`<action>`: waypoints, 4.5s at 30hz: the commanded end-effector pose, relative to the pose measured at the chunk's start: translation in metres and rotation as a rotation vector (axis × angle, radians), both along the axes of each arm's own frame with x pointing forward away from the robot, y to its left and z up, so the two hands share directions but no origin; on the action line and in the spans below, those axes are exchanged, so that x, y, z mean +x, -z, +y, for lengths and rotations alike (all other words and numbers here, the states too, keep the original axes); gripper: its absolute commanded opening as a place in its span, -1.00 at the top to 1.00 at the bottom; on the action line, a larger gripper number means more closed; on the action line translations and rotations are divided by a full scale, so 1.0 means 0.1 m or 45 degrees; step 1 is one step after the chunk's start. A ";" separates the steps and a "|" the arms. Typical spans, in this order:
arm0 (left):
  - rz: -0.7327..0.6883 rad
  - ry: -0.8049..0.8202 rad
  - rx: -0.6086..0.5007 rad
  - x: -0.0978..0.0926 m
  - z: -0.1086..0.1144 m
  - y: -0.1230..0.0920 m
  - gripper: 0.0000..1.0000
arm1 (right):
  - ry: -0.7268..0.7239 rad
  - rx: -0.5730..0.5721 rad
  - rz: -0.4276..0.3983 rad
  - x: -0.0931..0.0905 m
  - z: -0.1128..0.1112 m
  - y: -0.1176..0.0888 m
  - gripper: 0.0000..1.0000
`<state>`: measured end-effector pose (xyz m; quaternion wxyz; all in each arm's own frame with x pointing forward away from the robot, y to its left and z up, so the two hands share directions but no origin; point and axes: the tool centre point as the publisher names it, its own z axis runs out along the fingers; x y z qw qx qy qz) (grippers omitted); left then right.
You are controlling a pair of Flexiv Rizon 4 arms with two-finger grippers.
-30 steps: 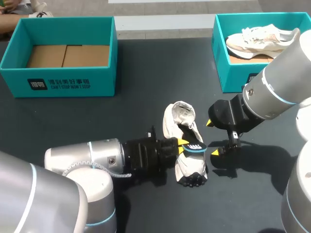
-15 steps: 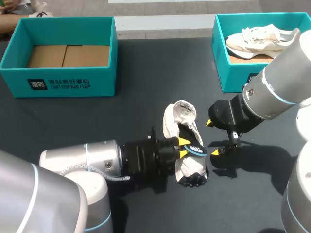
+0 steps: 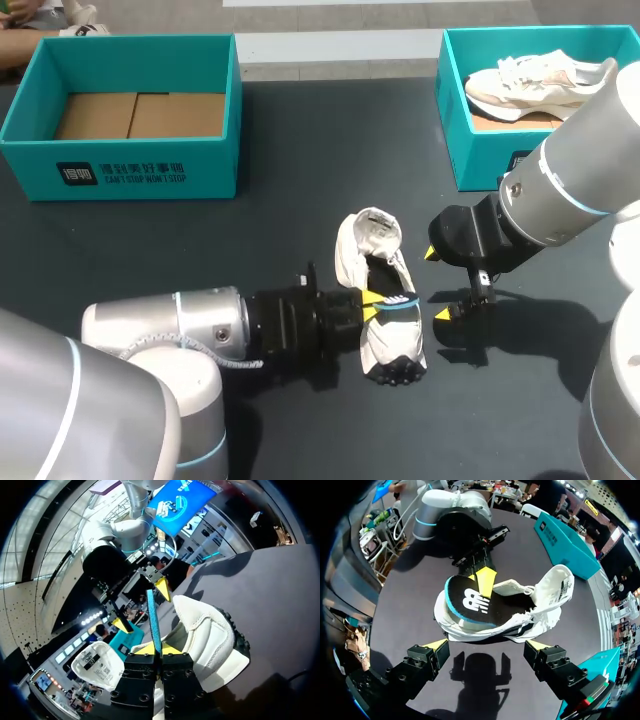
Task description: Take the shoe out of the shoebox, open the shoe tongue, remove and reinsert the insole, then place the shoe into the shoebox
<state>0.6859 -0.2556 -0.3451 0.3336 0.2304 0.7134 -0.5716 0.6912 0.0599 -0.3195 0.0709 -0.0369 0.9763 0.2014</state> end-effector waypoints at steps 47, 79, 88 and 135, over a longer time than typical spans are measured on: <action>-0.007 0.098 0.043 -0.15 0.00 -0.19 0.09 | 0.000 0.000 -0.002 -0.02 -0.01 -0.01 -1.00; 0.026 0.430 0.320 -0.04 0.35 -0.90 -0.54 | 0.016 -0.011 0.001 0.01 -0.16 -0.07 -1.00; 0.050 0.713 0.650 0.03 0.38 -1.06 -1.00 | -0.013 -0.074 0.026 0.03 -0.64 -0.46 -1.00; -0.269 1.157 1.671 0.27 0.09 -0.65 1.00 | -0.035 -0.131 -0.033 0.24 -1.18 -1.51 -1.00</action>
